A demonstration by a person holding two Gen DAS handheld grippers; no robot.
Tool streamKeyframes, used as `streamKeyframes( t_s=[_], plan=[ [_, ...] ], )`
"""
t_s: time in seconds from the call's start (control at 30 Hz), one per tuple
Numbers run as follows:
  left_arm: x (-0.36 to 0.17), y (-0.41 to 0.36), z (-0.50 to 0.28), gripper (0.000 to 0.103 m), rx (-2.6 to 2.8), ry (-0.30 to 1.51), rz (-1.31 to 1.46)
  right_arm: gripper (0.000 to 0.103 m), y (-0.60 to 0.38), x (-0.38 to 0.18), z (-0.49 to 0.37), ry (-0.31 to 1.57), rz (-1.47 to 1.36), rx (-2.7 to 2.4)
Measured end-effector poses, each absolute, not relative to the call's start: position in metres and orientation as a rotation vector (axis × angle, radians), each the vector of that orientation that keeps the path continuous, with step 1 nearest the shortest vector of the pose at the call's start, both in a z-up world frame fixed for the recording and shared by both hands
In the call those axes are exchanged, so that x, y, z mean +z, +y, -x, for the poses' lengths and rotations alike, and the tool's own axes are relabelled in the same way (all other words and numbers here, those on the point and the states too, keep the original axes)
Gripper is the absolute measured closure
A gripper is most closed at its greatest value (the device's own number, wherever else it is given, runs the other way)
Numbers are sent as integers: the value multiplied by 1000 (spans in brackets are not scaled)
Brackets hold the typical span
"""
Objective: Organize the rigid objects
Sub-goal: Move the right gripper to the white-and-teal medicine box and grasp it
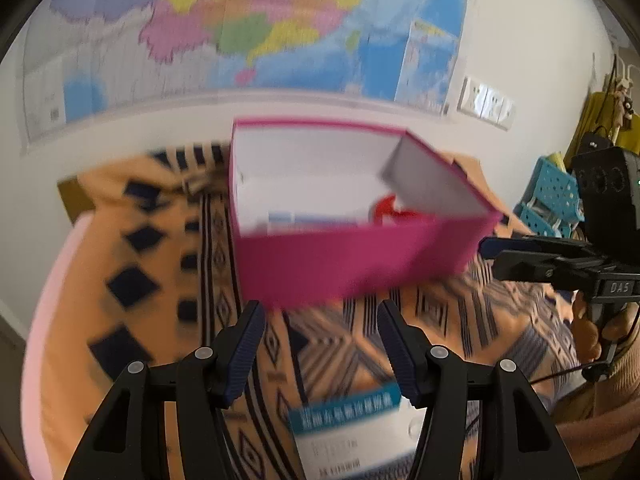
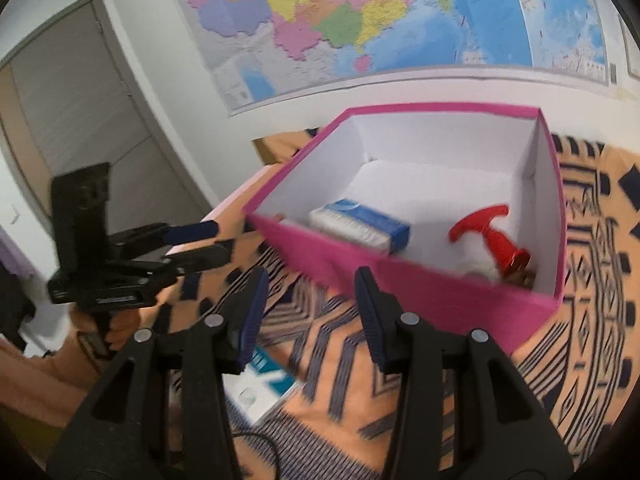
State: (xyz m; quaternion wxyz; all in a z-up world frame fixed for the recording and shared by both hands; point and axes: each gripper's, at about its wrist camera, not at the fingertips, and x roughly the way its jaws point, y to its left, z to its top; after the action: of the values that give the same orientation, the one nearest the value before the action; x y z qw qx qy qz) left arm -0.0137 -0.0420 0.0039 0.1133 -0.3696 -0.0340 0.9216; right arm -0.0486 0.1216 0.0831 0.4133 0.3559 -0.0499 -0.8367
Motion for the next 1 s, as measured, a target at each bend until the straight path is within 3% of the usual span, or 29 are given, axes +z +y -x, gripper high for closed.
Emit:
streamKeyframes(
  t_s=[0.53, 1.0],
  plan=[
    [-50, -38, -23, 43, 2587, -175, 1305, 56, 100, 16, 11, -144, -1103, -1925],
    [-55, -35, -32, 43, 2573, -201, 1324, 56, 89, -5, 7, -189, -1149, -1872]
  ],
)
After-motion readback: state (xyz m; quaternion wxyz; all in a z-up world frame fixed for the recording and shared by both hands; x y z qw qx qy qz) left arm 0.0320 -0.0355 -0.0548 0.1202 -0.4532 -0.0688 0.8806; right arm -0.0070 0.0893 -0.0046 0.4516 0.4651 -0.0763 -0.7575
